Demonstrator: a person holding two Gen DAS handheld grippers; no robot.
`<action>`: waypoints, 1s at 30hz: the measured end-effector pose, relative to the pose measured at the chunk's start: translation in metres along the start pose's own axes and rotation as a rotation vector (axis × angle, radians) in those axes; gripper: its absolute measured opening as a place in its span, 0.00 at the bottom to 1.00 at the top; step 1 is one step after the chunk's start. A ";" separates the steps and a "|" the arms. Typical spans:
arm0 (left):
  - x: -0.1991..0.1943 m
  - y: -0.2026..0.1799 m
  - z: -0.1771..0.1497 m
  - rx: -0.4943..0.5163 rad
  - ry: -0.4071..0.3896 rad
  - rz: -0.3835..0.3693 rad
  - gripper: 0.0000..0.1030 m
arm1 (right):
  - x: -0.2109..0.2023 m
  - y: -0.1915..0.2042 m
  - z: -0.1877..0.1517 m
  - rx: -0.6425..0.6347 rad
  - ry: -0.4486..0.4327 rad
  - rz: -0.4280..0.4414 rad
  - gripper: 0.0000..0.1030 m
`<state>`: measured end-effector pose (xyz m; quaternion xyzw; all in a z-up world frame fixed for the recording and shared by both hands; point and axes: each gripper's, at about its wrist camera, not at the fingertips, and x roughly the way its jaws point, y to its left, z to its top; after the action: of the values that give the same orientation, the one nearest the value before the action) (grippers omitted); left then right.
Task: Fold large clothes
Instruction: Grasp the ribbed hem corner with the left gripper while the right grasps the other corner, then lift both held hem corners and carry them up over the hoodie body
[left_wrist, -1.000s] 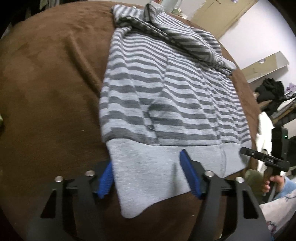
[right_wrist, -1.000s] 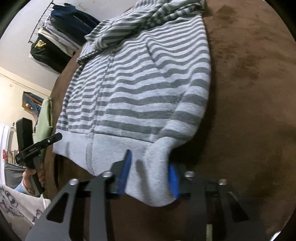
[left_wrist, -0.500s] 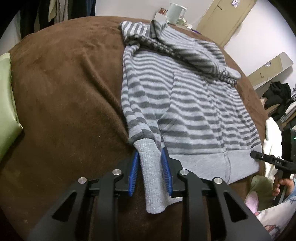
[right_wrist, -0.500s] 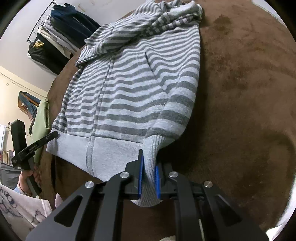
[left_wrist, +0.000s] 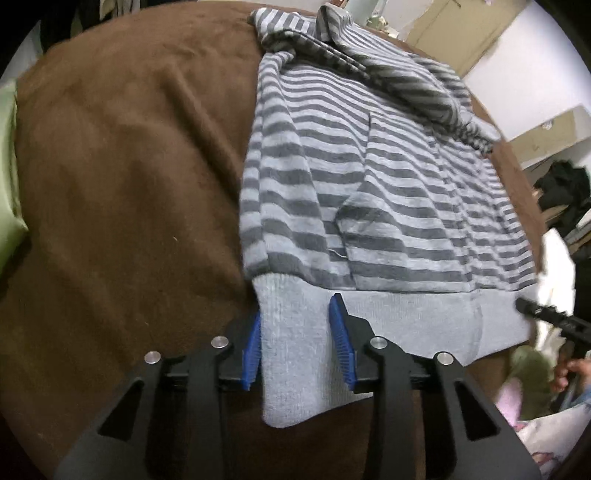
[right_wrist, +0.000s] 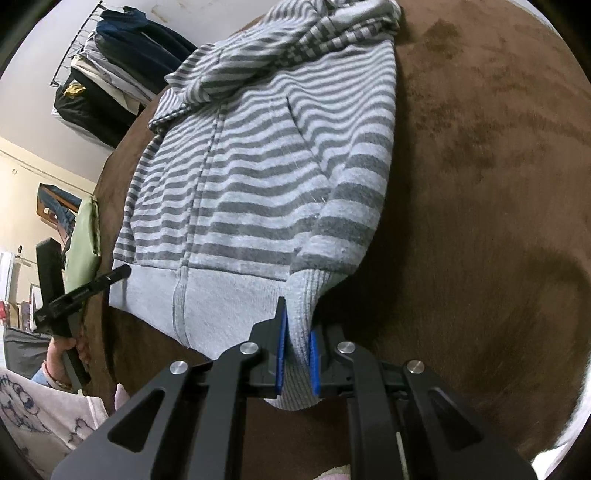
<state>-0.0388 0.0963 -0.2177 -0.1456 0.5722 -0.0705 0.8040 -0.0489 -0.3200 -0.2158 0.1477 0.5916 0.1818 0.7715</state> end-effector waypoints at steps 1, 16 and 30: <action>0.000 0.001 -0.001 -0.011 -0.005 -0.015 0.36 | 0.002 -0.002 -0.001 0.007 0.008 0.004 0.15; -0.023 -0.009 0.016 -0.003 -0.085 -0.119 0.13 | -0.004 0.006 -0.002 -0.033 -0.027 0.007 0.10; -0.047 -0.017 0.034 0.000 -0.162 -0.098 0.11 | -0.047 0.031 0.022 -0.116 -0.170 -0.019 0.10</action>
<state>-0.0220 0.0987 -0.1597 -0.1786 0.4976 -0.0980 0.8431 -0.0424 -0.3139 -0.1555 0.1121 0.5139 0.1952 0.8278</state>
